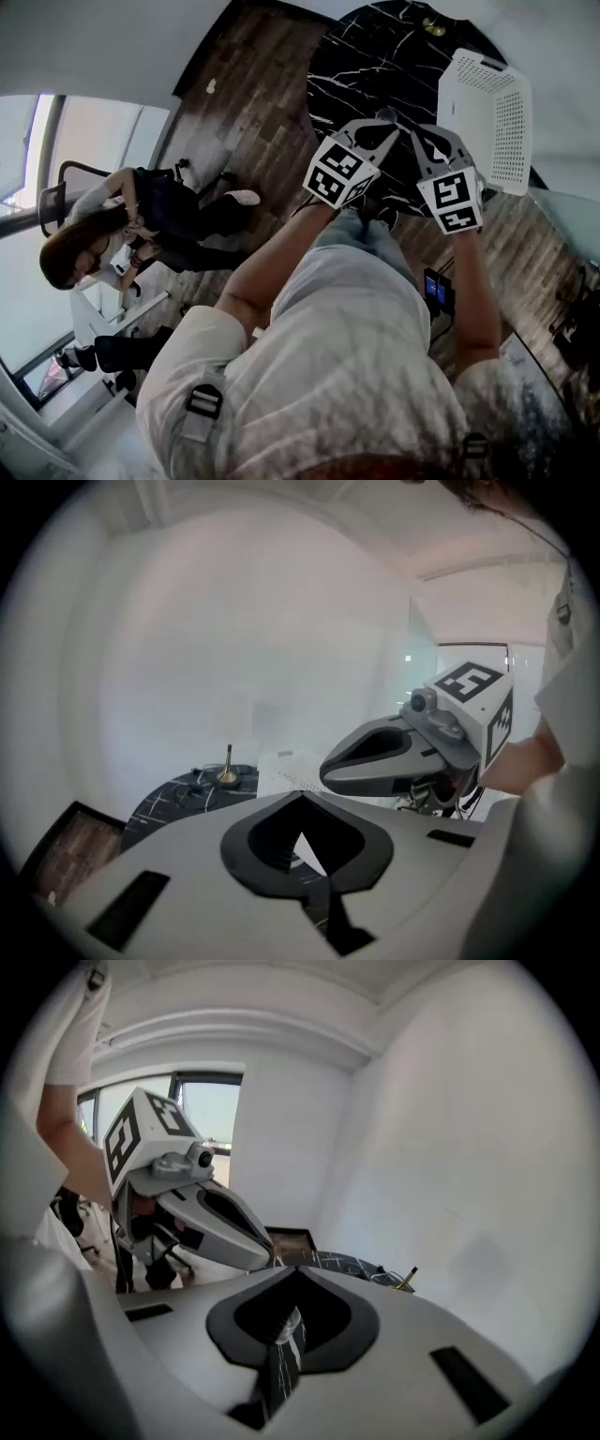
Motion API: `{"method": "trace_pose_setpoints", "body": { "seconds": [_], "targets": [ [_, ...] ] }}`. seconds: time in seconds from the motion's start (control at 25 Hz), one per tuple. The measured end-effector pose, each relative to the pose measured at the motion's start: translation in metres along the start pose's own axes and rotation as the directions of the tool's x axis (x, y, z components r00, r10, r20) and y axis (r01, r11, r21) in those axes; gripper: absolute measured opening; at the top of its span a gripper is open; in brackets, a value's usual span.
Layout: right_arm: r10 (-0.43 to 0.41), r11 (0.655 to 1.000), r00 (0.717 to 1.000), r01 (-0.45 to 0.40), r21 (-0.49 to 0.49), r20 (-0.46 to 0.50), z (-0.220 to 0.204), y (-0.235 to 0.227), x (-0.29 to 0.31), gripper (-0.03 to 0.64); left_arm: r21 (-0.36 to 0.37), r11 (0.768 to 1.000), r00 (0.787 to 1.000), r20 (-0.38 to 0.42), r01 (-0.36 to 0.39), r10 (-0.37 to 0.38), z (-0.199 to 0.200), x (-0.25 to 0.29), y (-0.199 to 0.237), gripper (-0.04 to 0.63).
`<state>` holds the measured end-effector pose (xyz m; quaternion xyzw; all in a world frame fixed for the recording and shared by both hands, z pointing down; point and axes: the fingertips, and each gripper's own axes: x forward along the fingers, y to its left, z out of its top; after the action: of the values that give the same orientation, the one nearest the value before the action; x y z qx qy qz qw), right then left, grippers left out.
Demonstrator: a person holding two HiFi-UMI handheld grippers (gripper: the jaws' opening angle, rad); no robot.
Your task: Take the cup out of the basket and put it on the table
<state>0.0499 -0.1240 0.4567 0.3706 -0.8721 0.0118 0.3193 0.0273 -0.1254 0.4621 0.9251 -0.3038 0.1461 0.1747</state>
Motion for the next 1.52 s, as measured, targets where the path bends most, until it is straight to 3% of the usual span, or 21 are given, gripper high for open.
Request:
{"method": "trace_pose_setpoints", "body": {
  "seconds": [0.2,0.52,0.76,1.0,1.12,1.52],
  "targets": [
    [-0.099,0.985,0.972,0.066,0.158,0.214,0.040,-0.021,-0.064,0.009,0.067,0.998,0.990,0.138,0.010,-0.020,0.059,-0.022,-0.044,0.006],
    [-0.235,0.950,0.856,0.103,0.294,0.460,0.098,-0.032,-0.169,0.009,0.078,0.996,0.936,0.346,0.037,-0.062,0.142,-0.072,-0.095,0.006],
    [-0.266,0.948,0.810,0.119,0.296,0.523,0.127,-0.026,-0.219,0.008,0.109,0.992,0.895,0.432,0.070,-0.111,0.190,-0.099,-0.134,0.006],
    [-0.303,0.940,0.776,0.150,0.305,0.554,0.137,-0.029,-0.243,0.008,0.147,0.985,0.874,0.461,0.095,-0.153,0.204,-0.099,-0.159,0.006],
    [-0.317,0.935,0.767,0.156,0.317,0.557,0.135,-0.029,-0.251,0.008,0.233,0.970,0.857,0.485,0.065,-0.174,0.210,-0.100,-0.174,0.006],
    [-0.334,0.931,0.768,0.178,0.318,0.547,0.129,-0.035,-0.252,0.006,0.198,0.978,0.865,0.480,0.059,-0.149,0.209,-0.087,-0.170,0.006]
  ]
}}
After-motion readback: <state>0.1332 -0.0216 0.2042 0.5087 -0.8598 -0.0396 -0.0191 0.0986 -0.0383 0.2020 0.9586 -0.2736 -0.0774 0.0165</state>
